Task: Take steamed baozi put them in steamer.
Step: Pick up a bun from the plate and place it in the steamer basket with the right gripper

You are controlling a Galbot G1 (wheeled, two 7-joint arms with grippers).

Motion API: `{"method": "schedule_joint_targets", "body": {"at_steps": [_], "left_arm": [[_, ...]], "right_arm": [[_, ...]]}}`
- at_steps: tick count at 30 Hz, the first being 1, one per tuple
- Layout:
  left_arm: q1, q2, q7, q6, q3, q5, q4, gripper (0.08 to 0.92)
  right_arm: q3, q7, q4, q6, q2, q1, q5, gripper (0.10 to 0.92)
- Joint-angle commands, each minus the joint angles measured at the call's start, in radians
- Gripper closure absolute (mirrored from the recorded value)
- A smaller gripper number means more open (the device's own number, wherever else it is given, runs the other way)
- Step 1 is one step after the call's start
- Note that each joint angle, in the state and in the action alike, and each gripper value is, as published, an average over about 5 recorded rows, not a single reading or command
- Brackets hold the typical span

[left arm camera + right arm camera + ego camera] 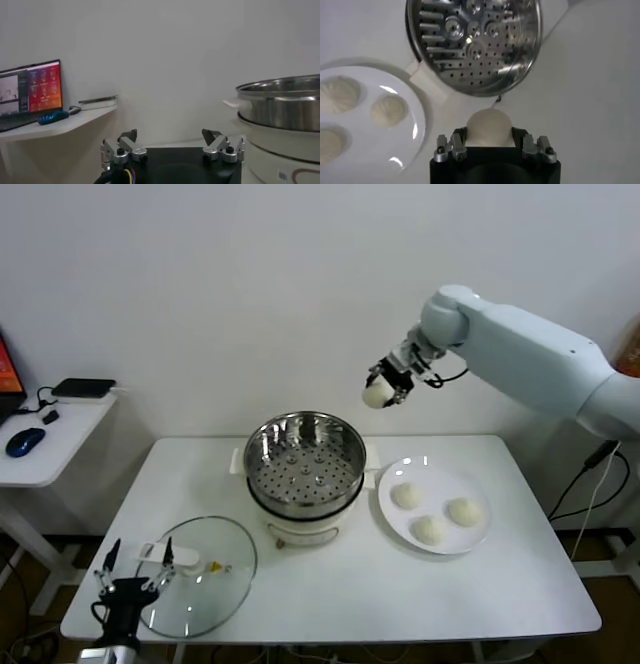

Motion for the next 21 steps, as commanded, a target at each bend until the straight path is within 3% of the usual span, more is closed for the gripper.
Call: {"method": "schedule_joint_targets", "body": {"at_steps": [1,6,21], "left_arm": [[0.0,0.002,0.0,0.0,-0.001,0.0,-0.002,0.177],[-0.003,0.002,0.0,0.004,-0.004,-0.002,-0.009,0.177],[-0.008,0.004,0.0,0.01,-0.009,-0.003,-0.011,0.177]], "right_arm": [[-0.068,0.0,0.058,0.028,0.105,0.098,0.048,0.406],[-0.07,0.004,0.005,0.079,0.198,0.036,-0.024,0.406],[0.042,0.042,-0.25,0.326,0.388,-0.178,-0.425,0.406]]}}
